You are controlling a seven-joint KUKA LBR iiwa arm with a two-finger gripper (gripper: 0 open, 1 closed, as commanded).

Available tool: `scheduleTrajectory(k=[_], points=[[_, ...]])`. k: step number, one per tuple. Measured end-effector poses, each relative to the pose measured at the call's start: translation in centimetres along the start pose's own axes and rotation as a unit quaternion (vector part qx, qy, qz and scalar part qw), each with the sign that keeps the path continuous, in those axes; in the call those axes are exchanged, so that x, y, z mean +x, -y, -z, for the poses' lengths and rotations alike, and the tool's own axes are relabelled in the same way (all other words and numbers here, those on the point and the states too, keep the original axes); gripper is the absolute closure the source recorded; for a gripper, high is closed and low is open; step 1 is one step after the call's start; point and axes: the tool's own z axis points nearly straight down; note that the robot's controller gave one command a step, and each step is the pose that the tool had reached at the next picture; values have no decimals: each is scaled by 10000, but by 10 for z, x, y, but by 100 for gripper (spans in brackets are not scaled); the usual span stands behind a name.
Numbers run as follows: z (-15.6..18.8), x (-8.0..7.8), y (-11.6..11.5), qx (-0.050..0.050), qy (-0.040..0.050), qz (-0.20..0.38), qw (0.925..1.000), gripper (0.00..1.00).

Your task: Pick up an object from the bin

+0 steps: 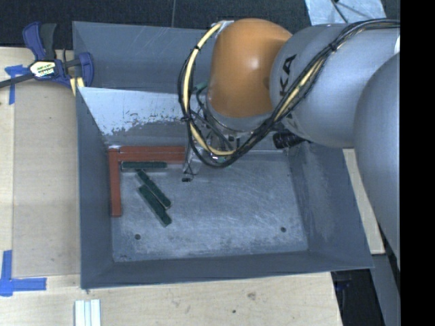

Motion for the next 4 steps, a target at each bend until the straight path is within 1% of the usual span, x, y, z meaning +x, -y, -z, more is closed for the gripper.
scheduleTrajectory(k=[1,2,3,4], points=[[-54,6,-46,18,-45,-463,9989,100],[-87,10,-31,21,-41,-108,9999,100],[-110,14,-35,15,-41,521,9986,100],[-110,14,-35,12,-34,525,9986,0]])
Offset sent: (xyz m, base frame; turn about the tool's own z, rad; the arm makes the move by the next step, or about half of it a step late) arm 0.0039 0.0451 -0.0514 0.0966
